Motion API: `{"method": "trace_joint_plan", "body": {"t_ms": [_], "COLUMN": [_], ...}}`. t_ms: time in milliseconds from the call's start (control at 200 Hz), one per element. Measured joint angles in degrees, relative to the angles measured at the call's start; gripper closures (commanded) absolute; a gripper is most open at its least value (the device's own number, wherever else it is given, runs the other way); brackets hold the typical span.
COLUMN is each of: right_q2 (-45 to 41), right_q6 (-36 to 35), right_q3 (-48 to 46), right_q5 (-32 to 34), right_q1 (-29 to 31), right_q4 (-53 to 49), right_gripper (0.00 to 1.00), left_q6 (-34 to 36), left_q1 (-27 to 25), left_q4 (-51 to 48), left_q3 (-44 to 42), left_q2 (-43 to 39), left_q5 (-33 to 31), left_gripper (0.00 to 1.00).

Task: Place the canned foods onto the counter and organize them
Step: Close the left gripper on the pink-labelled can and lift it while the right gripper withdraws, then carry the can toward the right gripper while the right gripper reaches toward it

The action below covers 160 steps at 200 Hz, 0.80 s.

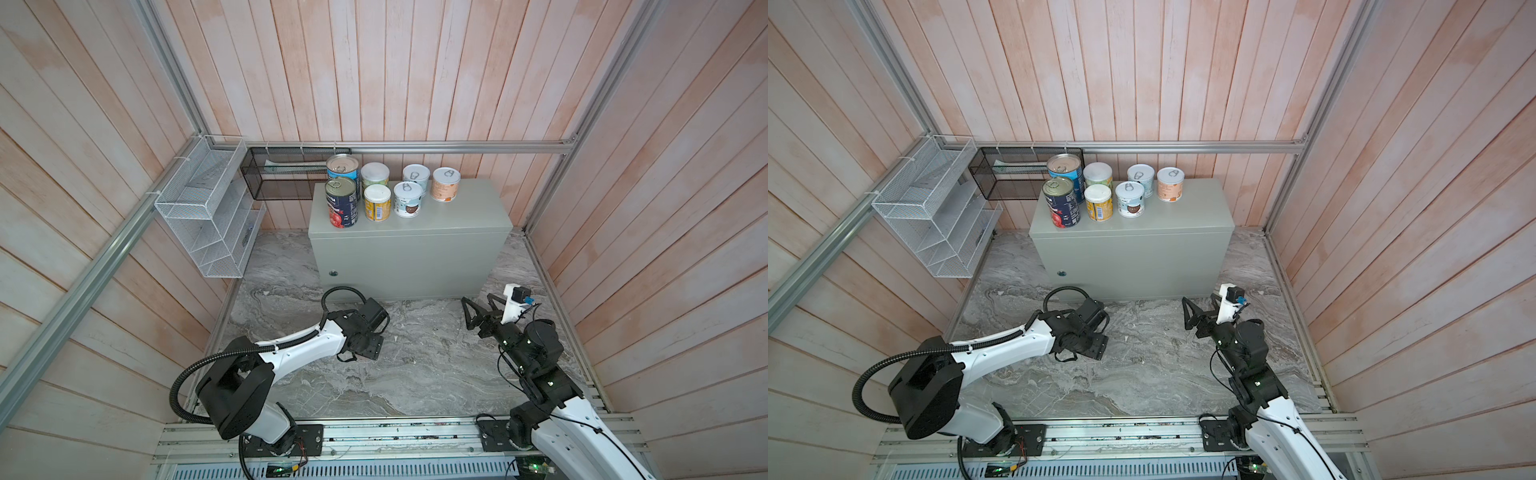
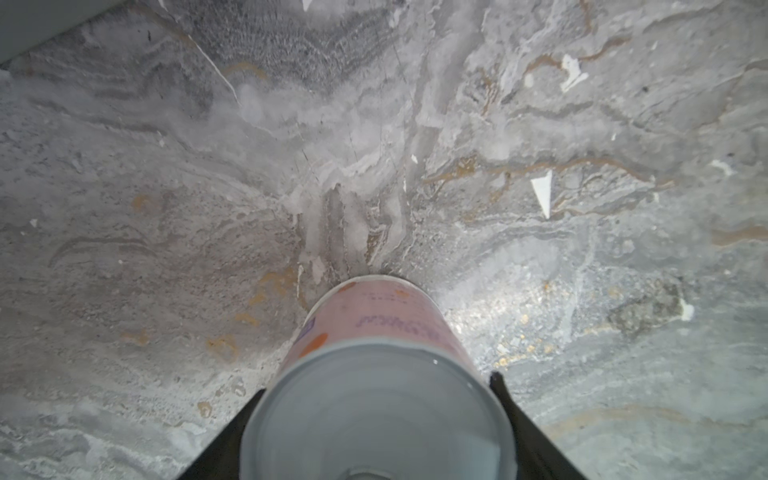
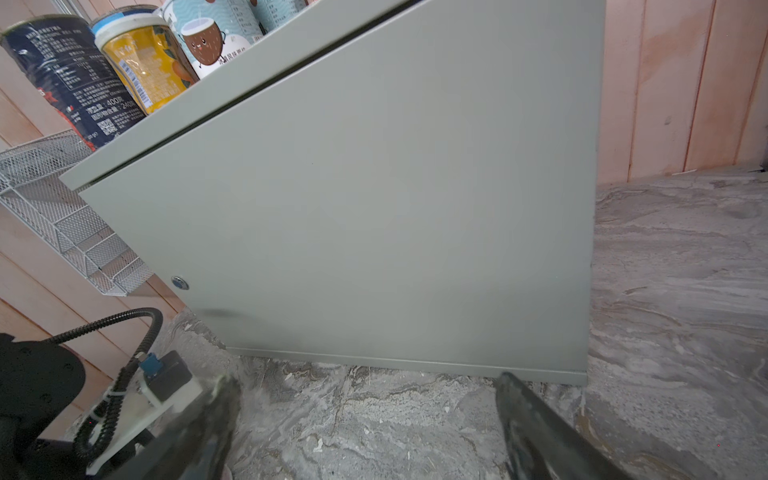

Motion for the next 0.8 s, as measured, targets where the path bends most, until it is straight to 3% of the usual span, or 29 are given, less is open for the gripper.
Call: {"method": "trace_joint_plan", "body": {"t_ms": [450,800], "right_q2": [3.26,6.54], "right_q6": [-2.19,-6.91], "right_q3": [0.0,-1.31], "right_q5": [-4.72,-2.47], "right_q1": [1.7,14.25], "right_q4": [0.46,6.54], "right_gripper": [0.05,0.05], "left_q6": [2.21,4.94], "left_q1": [0.17,2.89], "left_q4": [-0.28,-1.92], "left_q3": [8.52,16.22], "left_q2": [-1.57,-1.38], "left_q5": [4.22,9.07], "left_gripper": [0.42,0.42]}}
